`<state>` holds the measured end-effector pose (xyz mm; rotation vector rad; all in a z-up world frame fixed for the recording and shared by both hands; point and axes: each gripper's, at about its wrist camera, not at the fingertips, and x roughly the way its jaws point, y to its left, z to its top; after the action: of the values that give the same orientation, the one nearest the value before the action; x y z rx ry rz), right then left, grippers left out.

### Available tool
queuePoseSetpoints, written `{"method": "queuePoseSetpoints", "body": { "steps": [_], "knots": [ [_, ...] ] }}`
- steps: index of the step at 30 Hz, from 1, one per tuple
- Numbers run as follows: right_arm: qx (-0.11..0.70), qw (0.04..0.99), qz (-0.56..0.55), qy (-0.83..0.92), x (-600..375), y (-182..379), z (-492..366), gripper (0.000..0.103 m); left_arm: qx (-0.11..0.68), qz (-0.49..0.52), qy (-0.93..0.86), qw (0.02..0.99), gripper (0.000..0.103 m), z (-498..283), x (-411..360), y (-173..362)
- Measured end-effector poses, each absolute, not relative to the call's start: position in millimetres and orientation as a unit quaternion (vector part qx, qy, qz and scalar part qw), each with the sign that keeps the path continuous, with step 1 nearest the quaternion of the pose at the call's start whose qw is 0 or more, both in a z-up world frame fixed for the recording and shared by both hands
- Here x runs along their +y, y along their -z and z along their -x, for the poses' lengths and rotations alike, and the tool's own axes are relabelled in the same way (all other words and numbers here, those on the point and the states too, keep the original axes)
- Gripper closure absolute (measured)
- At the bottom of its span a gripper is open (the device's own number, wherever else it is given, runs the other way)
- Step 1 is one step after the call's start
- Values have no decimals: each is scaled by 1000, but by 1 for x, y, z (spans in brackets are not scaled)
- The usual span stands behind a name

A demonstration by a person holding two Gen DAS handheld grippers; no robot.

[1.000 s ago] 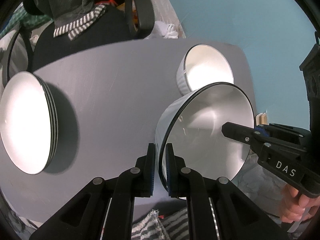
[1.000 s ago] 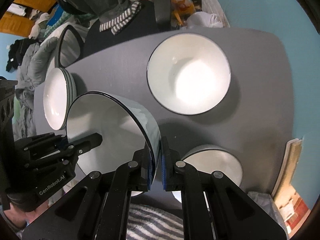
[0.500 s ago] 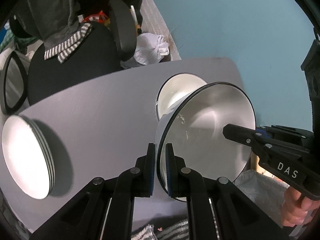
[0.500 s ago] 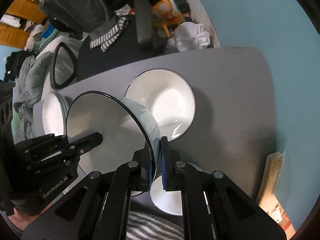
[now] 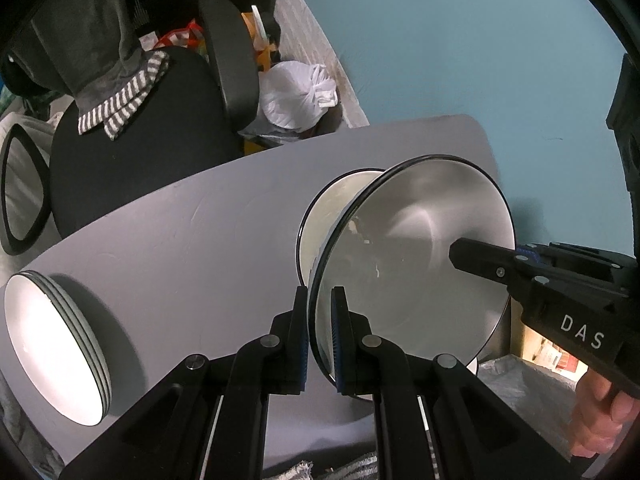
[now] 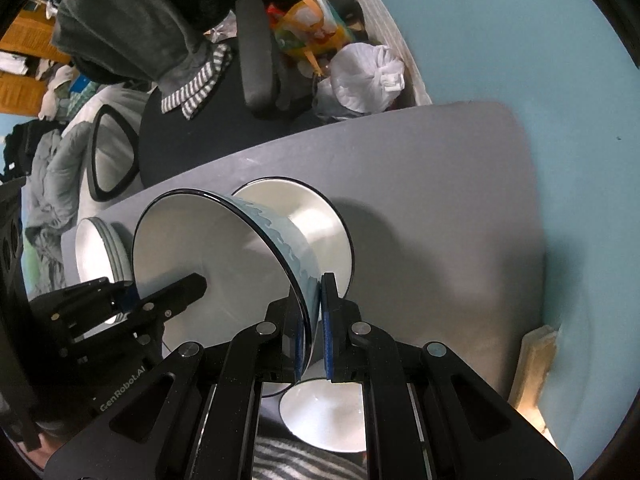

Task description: Organize plates and bowls

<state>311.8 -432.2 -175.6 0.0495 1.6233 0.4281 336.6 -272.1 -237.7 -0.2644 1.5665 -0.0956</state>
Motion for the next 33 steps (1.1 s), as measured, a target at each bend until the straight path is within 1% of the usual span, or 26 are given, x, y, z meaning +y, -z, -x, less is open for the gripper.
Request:
{"method": "queuePoseSetpoints", "body": {
  "steps": [14,17,19,24,27,29,30,31,33],
  "knots": [
    [733,656,-22,-178,-432,192,-322,95,715,124,42,687,94,-348,-268,257],
    [732,658,-16,-174,-432,193,-323,94,714,129,44,687,94,-348,-267,258],
    [731,661,-17,-167,-434,194,-323,90,714,128,46,687,94,-348,-267,258],
    [733,659,-39,-163,-444,195,-327,90,710,118,43,692,94,-348,-268,257],
    [733,659,-42,-164,-444,192,-327,89,710,102,38,695,87,-348,-270,256],
    [731,661,-42,-164,-444,190,-326,87,708,89,28,699,74,-347,-268,254],
    [730,662,-43,-166,-444,190,-326,84,705,86,23,703,71,-347,-267,252],
    [729,662,-45,-167,-444,189,-325,82,702,83,16,707,63,-346,-266,250],
    [726,665,-45,-170,-442,187,-324,78,696,82,9,713,61,-345,-263,246]
  ]
}}
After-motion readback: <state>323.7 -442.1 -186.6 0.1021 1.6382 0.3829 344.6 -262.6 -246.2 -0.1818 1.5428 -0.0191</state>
